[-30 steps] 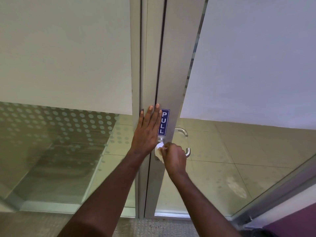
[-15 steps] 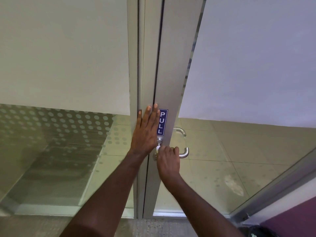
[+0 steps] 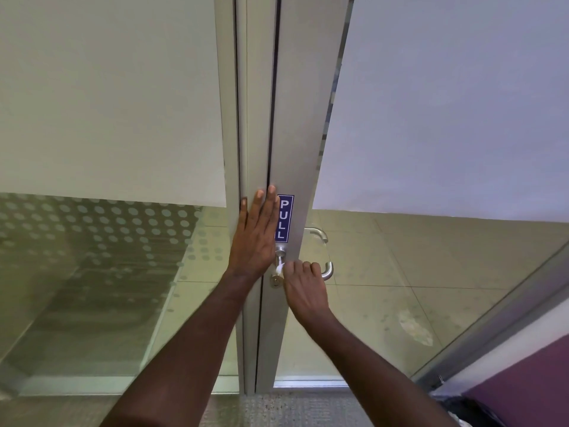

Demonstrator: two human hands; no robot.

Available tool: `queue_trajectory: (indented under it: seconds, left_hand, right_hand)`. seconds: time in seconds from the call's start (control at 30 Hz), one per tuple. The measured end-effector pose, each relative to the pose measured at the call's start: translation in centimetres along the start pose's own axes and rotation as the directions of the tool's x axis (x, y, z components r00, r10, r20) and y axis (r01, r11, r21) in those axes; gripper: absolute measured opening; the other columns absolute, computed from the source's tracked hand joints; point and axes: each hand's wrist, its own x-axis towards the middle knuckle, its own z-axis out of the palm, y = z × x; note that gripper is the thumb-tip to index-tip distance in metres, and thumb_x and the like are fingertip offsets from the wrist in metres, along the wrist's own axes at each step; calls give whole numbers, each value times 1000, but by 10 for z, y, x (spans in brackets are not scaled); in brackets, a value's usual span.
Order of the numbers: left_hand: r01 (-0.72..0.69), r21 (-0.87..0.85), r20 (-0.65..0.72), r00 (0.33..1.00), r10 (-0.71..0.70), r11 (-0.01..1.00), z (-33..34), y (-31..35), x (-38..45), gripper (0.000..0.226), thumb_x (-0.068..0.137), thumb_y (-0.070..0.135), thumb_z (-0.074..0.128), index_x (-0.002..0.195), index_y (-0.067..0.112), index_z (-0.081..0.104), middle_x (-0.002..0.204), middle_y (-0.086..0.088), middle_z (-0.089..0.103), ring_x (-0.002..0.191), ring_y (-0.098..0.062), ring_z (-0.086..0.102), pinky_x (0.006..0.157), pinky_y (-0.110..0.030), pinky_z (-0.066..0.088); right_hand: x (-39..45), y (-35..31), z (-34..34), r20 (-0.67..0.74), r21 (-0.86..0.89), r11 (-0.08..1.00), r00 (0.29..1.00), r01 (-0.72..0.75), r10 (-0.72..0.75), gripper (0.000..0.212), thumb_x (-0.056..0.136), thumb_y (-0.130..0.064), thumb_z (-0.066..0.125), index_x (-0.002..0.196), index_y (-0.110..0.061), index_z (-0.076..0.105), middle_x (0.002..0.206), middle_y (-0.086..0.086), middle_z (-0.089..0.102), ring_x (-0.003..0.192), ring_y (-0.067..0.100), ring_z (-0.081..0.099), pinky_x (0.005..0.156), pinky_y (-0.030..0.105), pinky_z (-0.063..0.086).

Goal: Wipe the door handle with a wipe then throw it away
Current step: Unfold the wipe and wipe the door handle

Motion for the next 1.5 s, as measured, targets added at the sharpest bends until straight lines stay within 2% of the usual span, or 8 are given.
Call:
queue_trajectory:
  seconds: [0.3, 0.5, 0.63, 0.77, 0.97, 1.13, 1.33, 1.5]
  left_hand:
    - [10, -31, -16, 1000, -10, 999, -4, 2, 1, 86, 94, 49, 31, 161, 3, 1, 171, -19, 1, 158, -36, -8, 127, -57, 7]
    - [-17, -63, -85, 996, 12, 998, -8, 3, -1, 65, 103, 30, 10, 161, 2, 9, 171, -18, 6, 158, -33, -5, 126, -59, 14]
    - [16, -51, -41, 999, -18, 999, -12, 6, 0, 73, 93, 25, 19, 161, 2, 8, 171, -18, 3, 158, -35, -4, 126, -59, 13]
    - [16, -50, -37, 999, -18, 999, -12, 6, -2, 73, 94, 28, 19, 161, 2, 8, 171, -19, 4, 158, -36, -2, 126, -59, 13]
    - [27, -29, -40, 999, -28, 999, -9, 7, -1, 74, 96, 31, 24, 161, 2, 4, 171, -18, -2, 158, -36, -8, 127, -57, 11]
    - [21, -43, -62, 998, -24, 999, -10, 8, -3, 71, 95, 23, 20, 161, 2, 6, 171, -18, 1, 158, -36, -3, 128, -56, 6]
    - [27, -22, -65, 998, -28, 999, -6, 9, -1, 72, 95, 24, 20, 161, 3, 3, 171, -17, -3, 158, -36, -6, 128, -54, -2]
    - [25, -27, -42, 999, -26, 999, -10, 8, -2, 74, 95, 30, 17, 161, 3, 1, 171, -18, -2, 158, -35, -9, 128, -53, -2]
  right_hand:
    - [0, -2, 4, -148, 25, 999, 988, 41, -36, 23, 85, -6, 40, 96, -12, 59, 85, 9, 63, 76, 29, 57, 72, 40, 44]
    - [-26, 94, 27, -300, -49, 943, 896, 330, -329, 60, 84, 1, 31, 141, -9, 48, 130, 12, 61, 125, 33, 55, 112, 48, 36]
    - [-36, 114, 31, -264, 14, 993, 958, 117, -109, 52, 99, -15, 39, 151, -13, 39, 153, 16, 44, 143, 36, 39, 119, 53, 22]
    - [-43, 90, 30, -265, 253, 960, 945, -123, 191, 48, 101, -29, 53, 147, -17, 46, 121, 13, 57, 103, 33, 55, 91, 44, 48]
    - [-17, 51, 9, 97, 957, 133, 714, -259, 694, 30, 104, -30, 51, 88, -21, 74, 91, 5, 66, 79, 8, 62, 71, 28, 43]
    - [0, 51, 2, 623, 688, -726, 522, -12, 582, 13, 94, -12, 67, 92, -1, 74, 102, 17, 75, 87, 29, 70, 81, 37, 56]
    - [-24, 48, 7, 716, 247, -949, 623, 196, 315, 27, 104, -14, 48, 126, -1, 59, 99, 12, 76, 80, 19, 76, 70, 32, 63]
    - [-7, 48, 6, 653, 166, -965, 710, 204, 263, 41, 103, -12, 51, 140, 5, 50, 141, 26, 55, 134, 32, 53, 90, 34, 55]
